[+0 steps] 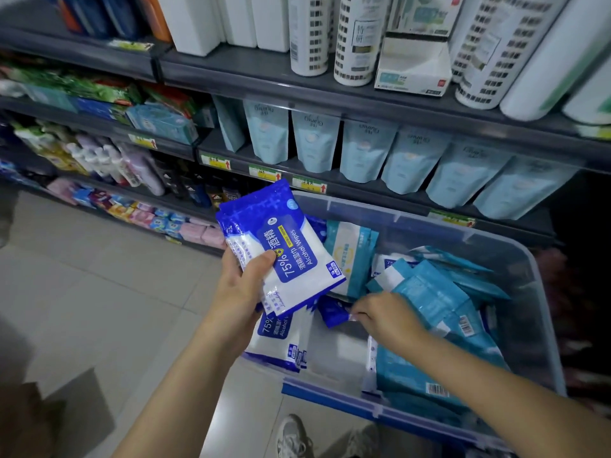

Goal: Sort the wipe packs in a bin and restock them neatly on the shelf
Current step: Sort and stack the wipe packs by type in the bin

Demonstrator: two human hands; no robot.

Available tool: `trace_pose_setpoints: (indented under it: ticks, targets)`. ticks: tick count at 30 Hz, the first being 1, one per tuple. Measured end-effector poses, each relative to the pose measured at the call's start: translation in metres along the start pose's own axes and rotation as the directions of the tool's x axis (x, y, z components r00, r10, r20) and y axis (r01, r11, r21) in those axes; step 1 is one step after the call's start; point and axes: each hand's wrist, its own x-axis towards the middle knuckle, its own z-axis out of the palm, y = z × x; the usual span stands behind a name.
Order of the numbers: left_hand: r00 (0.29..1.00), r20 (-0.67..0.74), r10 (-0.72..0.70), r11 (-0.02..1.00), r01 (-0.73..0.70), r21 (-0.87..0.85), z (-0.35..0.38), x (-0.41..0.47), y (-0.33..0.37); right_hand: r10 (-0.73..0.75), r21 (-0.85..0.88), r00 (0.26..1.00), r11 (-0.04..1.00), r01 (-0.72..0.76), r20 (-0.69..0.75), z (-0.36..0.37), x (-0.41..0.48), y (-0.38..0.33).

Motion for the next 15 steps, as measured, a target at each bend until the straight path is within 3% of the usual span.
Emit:
trace_pose_setpoints:
  ticks: [3, 7, 9, 11, 15]
  targets:
    - [1.000, -0.005, 0.003, 1.000, -0.003, 0.011, 0.001, 0.002, -0.001, 0.094, 0.305, 0.995, 0.949, -0.080, -0.033, -0.017, -0.010, 0.007]
    - [1.000, 0.004, 0.003, 0.999, -0.003, 0.041, 0.005, 0.002, -0.003, 0.167, 0.478, 0.986, 0.867, -0.137, -0.020, -0.025, -0.016, 0.010]
    - [1.000, 0.004, 0.003, 0.999, -0.003, 0.052, 0.006, 0.002, -0.004, 0.222, 0.613, 0.975, 0.771, -0.172, -0.005, -0.028, -0.016, 0.012]
    - [1.000, -0.004, 0.003, 0.998, -0.003, 0.061, 0.008, 0.003, -0.005, 0.275, 0.776, 0.961, 0.603, -0.183, 0.013, -0.034, -0.019, 0.014]
    - [1.000, -0.026, 0.016, 0.998, -0.014, 0.060, 0.013, 0.002, -0.008, 0.356, 0.970, 0.921, 0.116, -0.212, 0.158, -0.050, -0.029, 0.018]
